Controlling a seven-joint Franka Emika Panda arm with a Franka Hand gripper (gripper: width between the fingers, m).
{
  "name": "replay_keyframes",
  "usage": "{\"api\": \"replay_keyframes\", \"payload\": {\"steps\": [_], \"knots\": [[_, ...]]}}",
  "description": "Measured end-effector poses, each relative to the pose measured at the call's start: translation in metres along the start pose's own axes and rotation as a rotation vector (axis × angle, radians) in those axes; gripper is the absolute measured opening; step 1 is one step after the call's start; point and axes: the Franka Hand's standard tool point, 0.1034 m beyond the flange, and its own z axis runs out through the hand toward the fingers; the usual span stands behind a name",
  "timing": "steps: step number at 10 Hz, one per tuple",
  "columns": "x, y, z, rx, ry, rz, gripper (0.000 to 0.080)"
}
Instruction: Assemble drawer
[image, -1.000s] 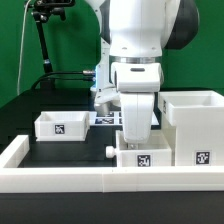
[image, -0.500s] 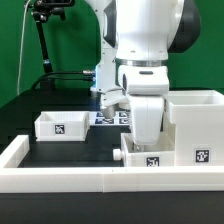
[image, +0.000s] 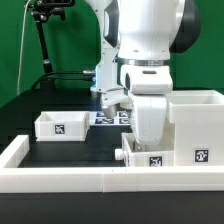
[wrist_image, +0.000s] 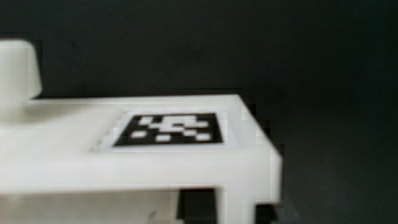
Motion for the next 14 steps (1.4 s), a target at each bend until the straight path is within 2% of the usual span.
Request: {"api": "replay_keyframes", "payload": {"steps": [6,7,8,9,10,11,12,13,14], "knots": [[0.002,0.0,-0.001,0.003,0.001,0.051,0.0042],[0.002,0.002,-0.006,-0.004,0.0,0.057,0.0217],[0.002,0.004,-0.011,-0.013,0.0,0.063,0.0353],[0.002,0.006,-0.016,-0.017,0.0,0.066,0.0353],[0.0,0.008,-0.025,-0.018,-0.003,0.076,0.0546],[-0.002,0.012,-0.036,-0.025,-0.006,0.08,0.0617],[-0.007,0.013,-0.043,-0.033,-0.009,0.085,0.0617],[-0.017,0.012,-0.049,-0.033,-0.015,0.079,0.0645],[-0.036,0.012,-0.052,-0.037,-0.022,0.064,0.0645]]}}
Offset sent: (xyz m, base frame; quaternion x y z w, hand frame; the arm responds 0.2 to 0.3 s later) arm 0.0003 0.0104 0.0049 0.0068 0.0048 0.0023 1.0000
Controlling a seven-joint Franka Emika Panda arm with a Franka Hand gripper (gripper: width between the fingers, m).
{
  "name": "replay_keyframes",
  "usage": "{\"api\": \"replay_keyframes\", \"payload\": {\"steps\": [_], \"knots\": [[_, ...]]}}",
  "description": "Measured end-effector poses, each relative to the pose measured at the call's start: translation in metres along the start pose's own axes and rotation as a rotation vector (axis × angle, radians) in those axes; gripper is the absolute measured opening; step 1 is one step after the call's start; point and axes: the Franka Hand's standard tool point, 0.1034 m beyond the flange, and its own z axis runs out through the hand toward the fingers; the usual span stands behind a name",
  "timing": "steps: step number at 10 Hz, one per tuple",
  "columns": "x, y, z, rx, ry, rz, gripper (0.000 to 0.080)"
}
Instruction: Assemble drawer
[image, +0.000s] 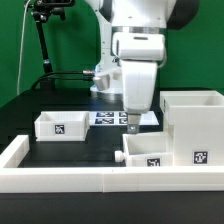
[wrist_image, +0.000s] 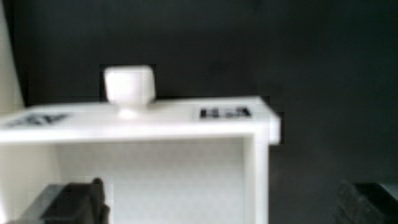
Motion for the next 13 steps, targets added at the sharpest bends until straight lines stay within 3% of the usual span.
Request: {"api": "replay_keyframes", "payload": {"steps": [2,5,9,11,13], "knots": [[-0.022,-0.002,0.012,0.018,-0.003,-0.008,0.0649],[-0.022,-0.002,0.014,0.02,-0.002,0.007,0.0649],[-0.033,-0.004,0.028,0.036,0.009,-0.036,0.0649],[-0.042,-0.004,0.033,0.04,0.056,-0.042,0.0649],[-0.05,-0.007,0.039,0.064,0.136,-0.057,0.0649]]}}
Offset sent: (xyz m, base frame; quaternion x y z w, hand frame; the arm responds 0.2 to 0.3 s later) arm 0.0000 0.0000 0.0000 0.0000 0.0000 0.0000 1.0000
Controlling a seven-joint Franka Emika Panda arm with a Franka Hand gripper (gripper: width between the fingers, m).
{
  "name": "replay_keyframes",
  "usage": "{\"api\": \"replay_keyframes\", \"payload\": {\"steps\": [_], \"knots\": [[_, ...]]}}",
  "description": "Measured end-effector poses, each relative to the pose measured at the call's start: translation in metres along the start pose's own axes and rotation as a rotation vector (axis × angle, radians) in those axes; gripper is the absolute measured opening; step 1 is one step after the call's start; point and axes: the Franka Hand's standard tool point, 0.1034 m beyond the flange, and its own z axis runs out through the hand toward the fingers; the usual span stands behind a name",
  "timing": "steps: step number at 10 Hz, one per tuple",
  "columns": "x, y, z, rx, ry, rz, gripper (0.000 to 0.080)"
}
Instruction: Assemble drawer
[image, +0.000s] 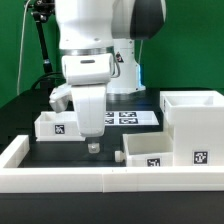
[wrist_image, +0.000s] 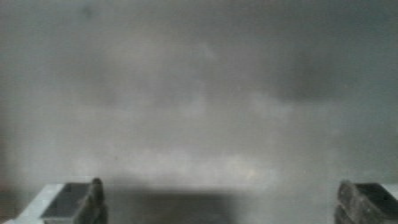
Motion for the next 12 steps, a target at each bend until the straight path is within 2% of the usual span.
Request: {"api": "replay_keyframes", "payload": {"steps": [2,3,6,8,12], "knots": [[0.004,-0.001,0.009,0.01,0.042,-0.044,0.0649],[0.015,-0.001,0.013,0.015,0.042,-0.058,0.0649],[0.04,0.002,0.014,0.022,0.044,-0.025,0.0649],[0.063,0.01,0.012,0.021,0.04,0.024,0.0649],[0.085,0.013,0.011,0.021,0.044,0.06,0.0649]]}}
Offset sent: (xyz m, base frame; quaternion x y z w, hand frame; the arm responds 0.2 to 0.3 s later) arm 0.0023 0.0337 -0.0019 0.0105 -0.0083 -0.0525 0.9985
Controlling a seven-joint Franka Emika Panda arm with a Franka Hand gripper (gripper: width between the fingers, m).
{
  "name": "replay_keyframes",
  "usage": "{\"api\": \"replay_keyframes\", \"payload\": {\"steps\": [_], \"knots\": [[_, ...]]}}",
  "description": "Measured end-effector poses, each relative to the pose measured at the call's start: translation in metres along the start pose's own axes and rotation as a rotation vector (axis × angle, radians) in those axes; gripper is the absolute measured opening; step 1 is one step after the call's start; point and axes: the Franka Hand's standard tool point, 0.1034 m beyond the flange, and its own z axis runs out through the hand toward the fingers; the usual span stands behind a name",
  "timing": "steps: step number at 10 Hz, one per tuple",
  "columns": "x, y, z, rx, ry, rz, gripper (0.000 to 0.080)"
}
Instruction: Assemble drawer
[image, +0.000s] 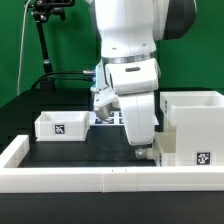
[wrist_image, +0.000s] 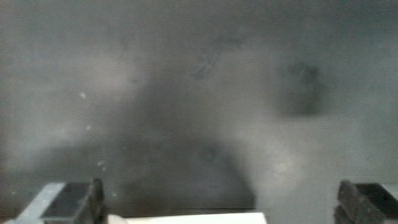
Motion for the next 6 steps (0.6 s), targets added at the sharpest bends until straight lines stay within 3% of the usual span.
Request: {"api": "replay_keyframes", "payload": {"steps": [3,6], "knots": [[0.0111,0.0029,-0.002,-0.001,0.003,0.032,0.0649],[0.0074,0.0036,-0.0056,0.01,0.0,0.063,0.0649]]}}
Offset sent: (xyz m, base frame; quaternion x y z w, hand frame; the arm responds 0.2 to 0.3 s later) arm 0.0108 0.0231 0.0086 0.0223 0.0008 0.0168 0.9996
